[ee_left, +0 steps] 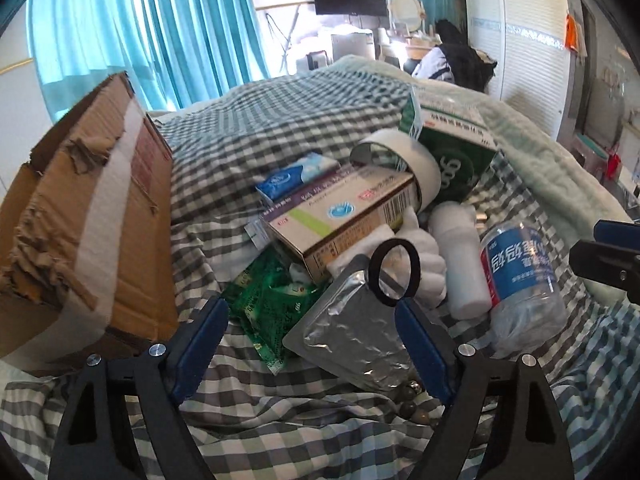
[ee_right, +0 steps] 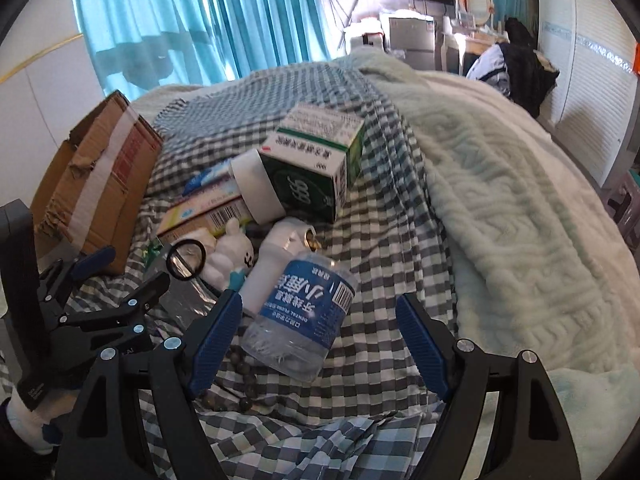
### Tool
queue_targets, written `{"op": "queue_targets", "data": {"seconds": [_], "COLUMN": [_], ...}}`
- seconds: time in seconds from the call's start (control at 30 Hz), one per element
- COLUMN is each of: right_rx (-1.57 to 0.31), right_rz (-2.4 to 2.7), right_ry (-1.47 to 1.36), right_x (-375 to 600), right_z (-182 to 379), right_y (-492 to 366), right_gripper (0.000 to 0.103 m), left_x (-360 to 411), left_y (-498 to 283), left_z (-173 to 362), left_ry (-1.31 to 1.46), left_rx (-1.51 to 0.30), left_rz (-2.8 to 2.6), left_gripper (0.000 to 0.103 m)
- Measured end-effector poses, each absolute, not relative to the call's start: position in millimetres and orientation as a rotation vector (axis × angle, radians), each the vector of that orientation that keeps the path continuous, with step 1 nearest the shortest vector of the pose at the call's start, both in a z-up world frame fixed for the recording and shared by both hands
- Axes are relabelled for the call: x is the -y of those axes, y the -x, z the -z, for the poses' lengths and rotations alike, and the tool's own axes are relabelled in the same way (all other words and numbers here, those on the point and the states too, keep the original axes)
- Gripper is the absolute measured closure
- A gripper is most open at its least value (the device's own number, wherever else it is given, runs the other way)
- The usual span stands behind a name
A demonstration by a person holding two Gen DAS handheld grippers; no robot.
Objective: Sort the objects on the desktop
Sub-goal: 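Grasp the silver blister pack with left tool while right grasps floss container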
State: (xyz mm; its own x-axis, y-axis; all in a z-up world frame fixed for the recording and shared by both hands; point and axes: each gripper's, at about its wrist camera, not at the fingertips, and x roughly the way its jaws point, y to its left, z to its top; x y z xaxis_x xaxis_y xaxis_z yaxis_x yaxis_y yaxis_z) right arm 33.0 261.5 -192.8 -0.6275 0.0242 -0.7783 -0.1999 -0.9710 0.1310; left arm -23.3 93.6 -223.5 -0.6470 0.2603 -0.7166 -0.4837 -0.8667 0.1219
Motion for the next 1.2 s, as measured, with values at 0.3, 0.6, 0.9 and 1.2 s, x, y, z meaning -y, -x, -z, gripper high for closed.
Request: {"op": "queue_targets", "data": {"seconds": [0.3, 0.6, 0.9, 1.2], "right_rx": [-0.336, -0.439, -0.359, -0.329], "right_rz": [-2.622, -2.536, -2.55, -2.595], "right_ry": [1.536, 1.749, 1.732, 1.542], "right_x": [-258.9, -262.2, -252.1, -254.8], "right_z": [226.6, 254.2, 249.2, 227.2], "right_y": [-6.7, 6.2, 1.2, -20.9], "right_gripper": [0.024, 0.017, 0.037, 0.039], "left_x": [-103.3, -101.8, -112.8, -130.4], "left_y": [22.2, 3.2, -25.5, -38.1], "left_z": [238.2, 228.1, 219.5, 231.4], "left_ry": [1.033, 0.981, 0.944, 0.942], "left_rx": [-0.472, -0.455, -0.441, -0.573], "left_rz": [-2.355, -2.287, -2.061, -2.103], "left_gripper": [0.051, 0.064, 0.073, 0.093]}}
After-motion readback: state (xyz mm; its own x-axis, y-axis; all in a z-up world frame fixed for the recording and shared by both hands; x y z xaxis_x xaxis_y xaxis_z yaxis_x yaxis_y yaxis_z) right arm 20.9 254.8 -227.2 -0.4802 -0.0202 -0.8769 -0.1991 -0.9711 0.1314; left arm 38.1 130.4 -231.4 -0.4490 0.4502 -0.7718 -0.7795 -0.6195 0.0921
